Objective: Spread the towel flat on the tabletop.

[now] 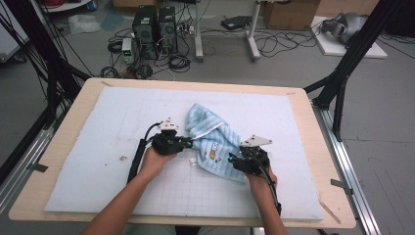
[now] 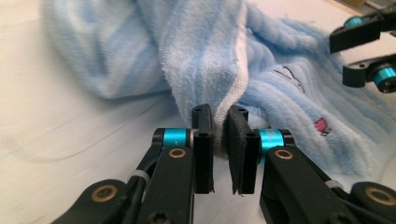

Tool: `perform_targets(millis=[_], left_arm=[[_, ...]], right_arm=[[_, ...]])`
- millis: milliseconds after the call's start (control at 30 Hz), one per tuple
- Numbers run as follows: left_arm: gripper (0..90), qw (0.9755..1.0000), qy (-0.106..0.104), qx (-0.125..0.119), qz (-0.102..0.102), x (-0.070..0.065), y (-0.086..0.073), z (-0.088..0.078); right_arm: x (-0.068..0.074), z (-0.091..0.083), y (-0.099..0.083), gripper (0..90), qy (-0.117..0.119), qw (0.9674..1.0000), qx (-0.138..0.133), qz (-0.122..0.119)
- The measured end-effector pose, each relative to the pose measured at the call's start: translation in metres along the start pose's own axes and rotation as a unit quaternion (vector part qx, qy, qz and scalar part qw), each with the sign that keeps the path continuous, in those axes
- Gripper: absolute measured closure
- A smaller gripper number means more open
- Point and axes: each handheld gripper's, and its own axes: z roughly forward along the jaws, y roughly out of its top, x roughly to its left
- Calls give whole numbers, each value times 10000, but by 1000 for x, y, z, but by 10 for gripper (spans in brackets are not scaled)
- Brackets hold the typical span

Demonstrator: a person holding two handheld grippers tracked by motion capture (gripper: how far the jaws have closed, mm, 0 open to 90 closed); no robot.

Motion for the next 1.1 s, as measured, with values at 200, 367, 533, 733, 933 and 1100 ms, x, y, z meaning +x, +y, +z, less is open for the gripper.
perform_targets(millis=[200,367,533,733,933,1100], left_arm=[[811,9993,50,-287,-226,19,-3,-32],[812,9965,-217,-568,-566,32,-8,-58],[831,9950,-27,-777,-622,41,-9,-68],[839,9947,211,-784,-638,39,-9,-50],[683,9921,488,-664,-944,40,-12,-30],[421,9939,511,-522,-829,41,-16,-39]], right_arm=[[8,13,-1,539,329,9987,336,-199],[13,19,1,620,484,9976,401,-296],[13,18,1,852,584,9967,410,-400],[6,13,0,857,295,9982,422,-299],[0,10,-2,671,180,9990,390,-112],[-10,1,-2,454,88,9995,-19,297]])
